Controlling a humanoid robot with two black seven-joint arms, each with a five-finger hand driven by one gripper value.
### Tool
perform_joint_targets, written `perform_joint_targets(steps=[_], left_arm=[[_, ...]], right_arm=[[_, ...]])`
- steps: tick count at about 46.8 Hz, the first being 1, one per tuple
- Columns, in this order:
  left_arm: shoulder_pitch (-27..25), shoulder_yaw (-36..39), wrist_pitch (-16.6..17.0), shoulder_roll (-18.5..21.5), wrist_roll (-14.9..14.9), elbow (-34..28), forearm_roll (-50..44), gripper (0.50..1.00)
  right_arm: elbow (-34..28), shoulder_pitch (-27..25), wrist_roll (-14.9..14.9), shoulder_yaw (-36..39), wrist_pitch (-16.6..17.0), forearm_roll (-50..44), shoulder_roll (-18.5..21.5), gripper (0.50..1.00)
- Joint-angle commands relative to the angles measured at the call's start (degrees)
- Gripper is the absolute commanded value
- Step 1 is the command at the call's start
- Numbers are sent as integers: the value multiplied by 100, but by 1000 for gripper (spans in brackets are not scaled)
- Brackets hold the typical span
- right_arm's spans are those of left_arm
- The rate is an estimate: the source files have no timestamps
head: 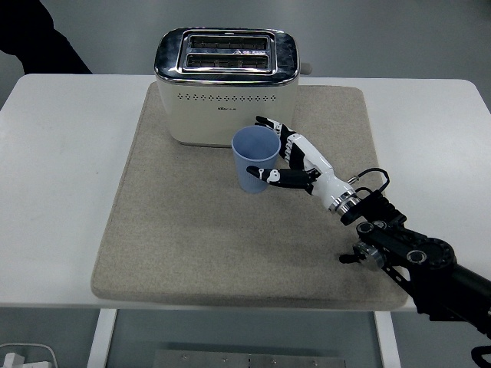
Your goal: Put the water cup in front of the bread machine
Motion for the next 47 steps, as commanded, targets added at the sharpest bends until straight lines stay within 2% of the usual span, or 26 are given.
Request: perform_joint_targets(steps=[1,26,40,47], left_arm=[[4,0,0,0,0,0,0,1000],[4,0,-9,0,0,0,0,1000],[39,0,-18,0,0,0,0,1000],[39,0,-18,0,0,0,0,1000]], right_arm=[[0,-1,0,-1,4,1,-55,930],[307,-9,0,-1,56,63,-696,930],[377,-10,-2,8,153,80,-1109,930],[369,43,-20,-1,276,388,-1329,932]])
